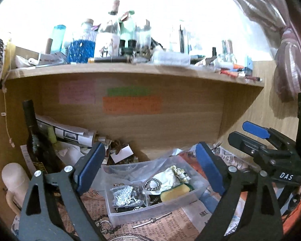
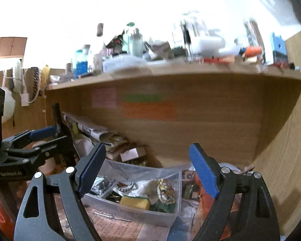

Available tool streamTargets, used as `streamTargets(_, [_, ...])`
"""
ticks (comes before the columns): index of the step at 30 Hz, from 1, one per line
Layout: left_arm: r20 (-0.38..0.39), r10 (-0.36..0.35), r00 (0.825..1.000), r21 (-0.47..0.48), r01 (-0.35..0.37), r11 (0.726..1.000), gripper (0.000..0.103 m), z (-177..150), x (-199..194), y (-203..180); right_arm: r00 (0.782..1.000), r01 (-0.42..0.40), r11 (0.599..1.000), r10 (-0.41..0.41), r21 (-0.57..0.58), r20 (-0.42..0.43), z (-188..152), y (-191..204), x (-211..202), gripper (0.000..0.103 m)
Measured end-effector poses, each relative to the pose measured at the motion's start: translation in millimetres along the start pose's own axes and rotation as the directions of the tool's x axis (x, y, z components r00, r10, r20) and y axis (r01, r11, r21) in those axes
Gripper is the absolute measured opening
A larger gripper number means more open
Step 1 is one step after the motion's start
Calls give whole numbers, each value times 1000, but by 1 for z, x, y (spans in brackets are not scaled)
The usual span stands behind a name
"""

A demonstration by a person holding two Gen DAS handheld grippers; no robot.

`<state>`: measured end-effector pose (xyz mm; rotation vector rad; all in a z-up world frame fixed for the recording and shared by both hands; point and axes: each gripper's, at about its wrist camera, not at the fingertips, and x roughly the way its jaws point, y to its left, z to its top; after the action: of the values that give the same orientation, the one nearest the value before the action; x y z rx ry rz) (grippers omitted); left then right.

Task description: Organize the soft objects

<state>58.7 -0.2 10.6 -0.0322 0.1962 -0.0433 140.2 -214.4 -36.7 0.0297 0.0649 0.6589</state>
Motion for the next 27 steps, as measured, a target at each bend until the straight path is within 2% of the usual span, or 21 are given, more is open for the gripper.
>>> streamTargets(2, [20, 12, 1000, 5, -12, 1000, 100, 1, -8, -3, 1000, -6, 1000, 6, -4, 18, 1, 4, -7, 91])
streamTargets(4, [38, 24, 999, 11, -24, 1000, 101, 1, -15, -6, 999, -1, 1000, 2, -8, 39, 1, 8, -13, 101])
streamTargets(6, [43, 20, 999, 15, -21, 1000, 102, 0, -20, -7, 999, 3, 1000, -3, -10, 54, 1, 11, -19, 103])
streamTargets(11, [53, 52, 997, 17, -53, 998, 103, -3, -25, -9, 998, 0, 1000, 1, -12, 60, -1, 17, -25, 103])
streamTargets(27, [39, 49, 998, 7, -49, 999, 103, -6, -27, -7, 998, 4, 1000, -4, -1, 58, -4, 20, -31, 103])
